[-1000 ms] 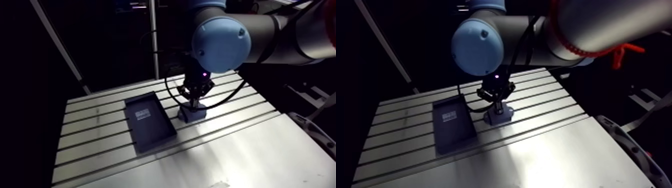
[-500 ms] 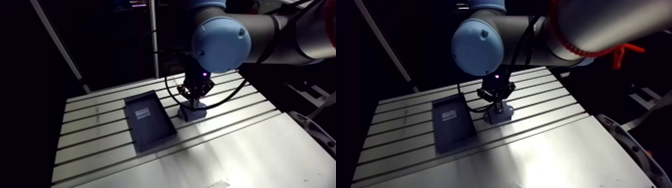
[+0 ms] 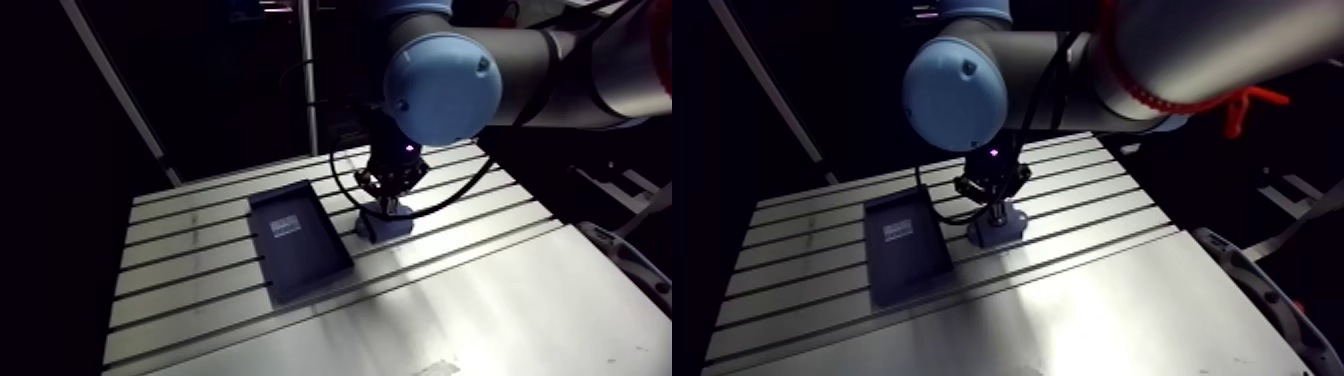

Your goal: Pick up the bearing and press it into the housing until flush.

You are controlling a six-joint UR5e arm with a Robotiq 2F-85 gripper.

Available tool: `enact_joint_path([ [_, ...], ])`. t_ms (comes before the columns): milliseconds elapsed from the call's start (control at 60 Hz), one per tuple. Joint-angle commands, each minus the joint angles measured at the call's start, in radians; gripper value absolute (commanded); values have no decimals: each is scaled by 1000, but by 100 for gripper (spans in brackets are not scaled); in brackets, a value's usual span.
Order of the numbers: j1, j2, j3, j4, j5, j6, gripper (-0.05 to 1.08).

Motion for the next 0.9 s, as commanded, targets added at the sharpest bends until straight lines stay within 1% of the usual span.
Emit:
enact_joint_path([
  [17,1,0,1,0,2,0,91],
  [900,0,6,4,-2,-1,1,91],
])
